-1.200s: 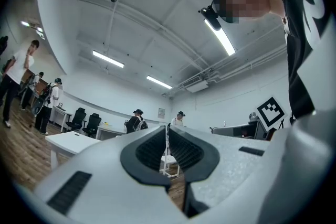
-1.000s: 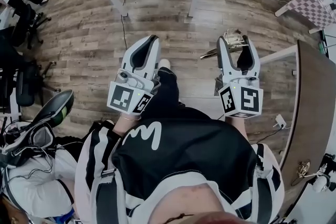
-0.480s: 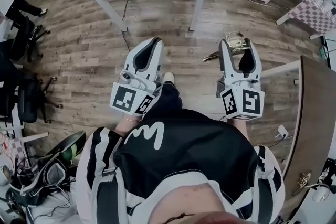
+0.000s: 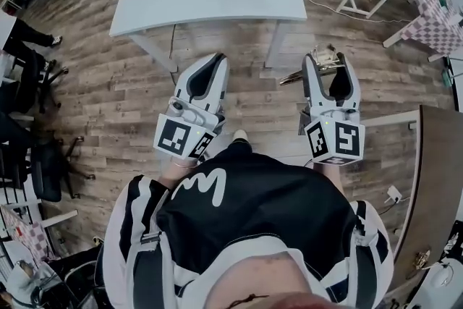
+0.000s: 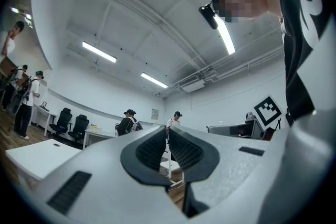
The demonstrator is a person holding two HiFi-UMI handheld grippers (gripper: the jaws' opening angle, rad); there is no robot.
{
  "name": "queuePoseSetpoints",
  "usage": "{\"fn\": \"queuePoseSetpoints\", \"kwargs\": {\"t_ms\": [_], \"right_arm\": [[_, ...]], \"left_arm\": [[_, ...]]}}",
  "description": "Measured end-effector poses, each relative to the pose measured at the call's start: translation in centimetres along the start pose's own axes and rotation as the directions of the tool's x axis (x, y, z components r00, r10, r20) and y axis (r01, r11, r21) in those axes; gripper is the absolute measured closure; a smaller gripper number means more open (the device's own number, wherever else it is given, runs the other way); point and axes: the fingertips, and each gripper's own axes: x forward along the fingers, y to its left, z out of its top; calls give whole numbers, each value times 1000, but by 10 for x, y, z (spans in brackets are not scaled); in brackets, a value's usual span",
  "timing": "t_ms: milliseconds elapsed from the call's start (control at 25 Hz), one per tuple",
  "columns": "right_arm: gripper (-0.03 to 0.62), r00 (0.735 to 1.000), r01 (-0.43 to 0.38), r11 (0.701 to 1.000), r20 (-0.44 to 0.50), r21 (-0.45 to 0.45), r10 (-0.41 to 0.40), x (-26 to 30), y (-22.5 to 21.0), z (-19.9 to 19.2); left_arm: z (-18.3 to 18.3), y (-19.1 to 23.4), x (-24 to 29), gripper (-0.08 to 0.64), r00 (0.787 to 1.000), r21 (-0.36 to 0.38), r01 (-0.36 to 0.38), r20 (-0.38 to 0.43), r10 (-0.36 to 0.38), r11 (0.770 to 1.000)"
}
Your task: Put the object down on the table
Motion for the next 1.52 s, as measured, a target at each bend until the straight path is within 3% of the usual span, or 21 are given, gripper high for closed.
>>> {"fn": "queuePoseSetpoints", "kwargs": {"t_ms": [480,880,1080,1520], "right_arm": [[296,999,21,1000,-33,15,-20,73,11,-24],[296,999,-24,999,-48,-29,23,105,32,-31],[296,996,-16,1000,-88,-7,16,110,18,-41],[296,998,-28,1000,-56,-10,28,171,-10,-46]], "left_arm": [[-23,68,35,538,1000,-41,7,-31,-8,999],[-24,102,41,538,999,-45,-23,-27,22,999],[-33,103,56,538,999,-50,-13,-39,11,999],[-50,135,112,538,999,-35,-19,-33,18,999]]}}
